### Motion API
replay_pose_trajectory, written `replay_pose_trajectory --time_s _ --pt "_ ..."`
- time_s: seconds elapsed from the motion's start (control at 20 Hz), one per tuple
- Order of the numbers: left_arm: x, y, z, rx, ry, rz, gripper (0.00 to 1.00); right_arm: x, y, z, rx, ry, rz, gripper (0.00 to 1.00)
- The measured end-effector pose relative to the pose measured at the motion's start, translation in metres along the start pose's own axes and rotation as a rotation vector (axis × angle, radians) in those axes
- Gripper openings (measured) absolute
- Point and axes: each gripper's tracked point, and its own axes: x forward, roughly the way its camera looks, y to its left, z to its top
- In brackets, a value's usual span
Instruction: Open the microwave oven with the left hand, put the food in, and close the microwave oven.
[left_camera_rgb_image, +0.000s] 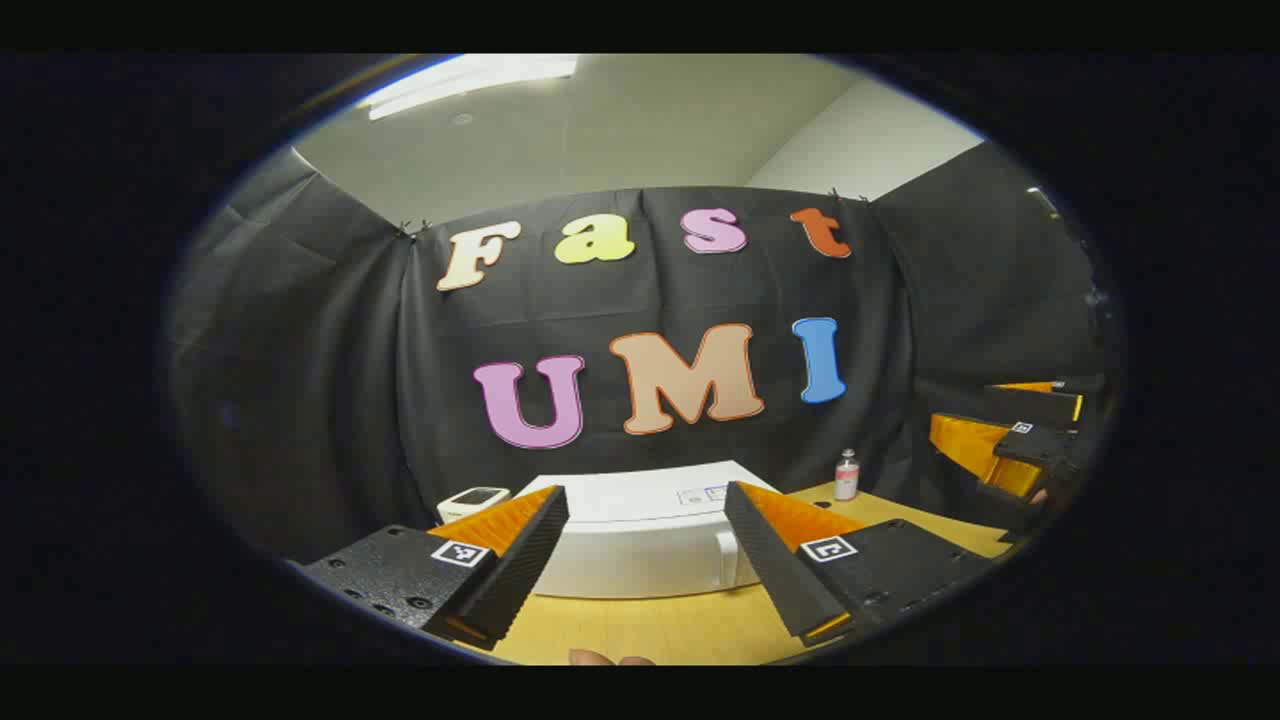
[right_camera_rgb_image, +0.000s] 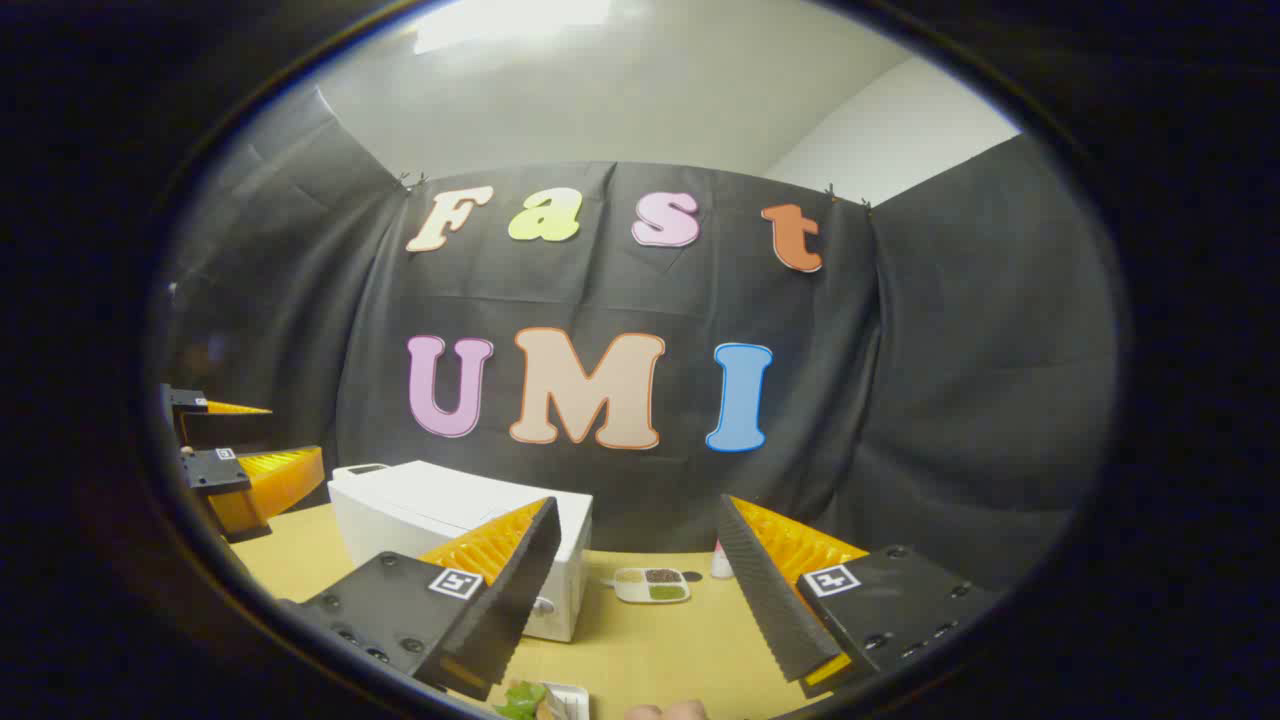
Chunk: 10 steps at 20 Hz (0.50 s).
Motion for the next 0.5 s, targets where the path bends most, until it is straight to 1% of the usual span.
replay_pose_trajectory --time_s 0.05,0.1,0.15,0.2,0.25,0.3,0.35,0.4,0.45,0.5 --pt "0.0013 0.0000 -0.0005 -0.001 0.007 0.004 0.97 -0.0003 0.0008 -0.0011 -0.006 0.000 0.002 0.97" --pt "0.0009 0.0005 -0.0021 -0.005 0.011 0.007 0.96 -0.0012 0.0010 -0.0004 -0.007 0.000 0.003 0.97" --pt "-0.0008 0.0005 -0.0014 -0.013 0.011 0.011 0.97 -0.0010 0.0011 0.0002 -0.004 -0.003 0.005 0.97" --pt "-0.0007 0.0014 -0.0026 -0.018 0.013 0.015 1.00 -0.0020 0.0019 0.0004 0.000 -0.004 0.009 0.99" --pt "-0.0016 0.0020 -0.0040 -0.020 0.018 0.019 1.00 -0.0024 0.0019 -0.0004 0.000 -0.002 0.012 0.99" --pt "-0.0022 0.0018 -0.0063 -0.019 0.024 0.021 0.97 -0.0023 -0.0003 -0.0014 0.001 0.001 0.011 1.00" --pt "-0.0039 0.0024 -0.0067 -0.016 0.027 0.025 0.97 -0.0027 -0.0017 -0.0023 0.004 0.003 0.010 0.97" --pt "-0.0042 0.0028 -0.0071 -0.012 0.029 0.029 0.94 -0.0026 -0.0033 -0.0021 0.008 0.006 0.009 0.97" --pt "-0.0034 0.0035 -0.0054 -0.012 0.026 0.032 0.97 -0.0031 -0.0048 -0.0016 0.013 0.006 0.008 1.00" --pt "-0.0039 0.0036 -0.0049 -0.013 0.024 0.034 0.97 -0.0024 -0.0063 -0.0005 0.015 0.004 0.006 1.00"
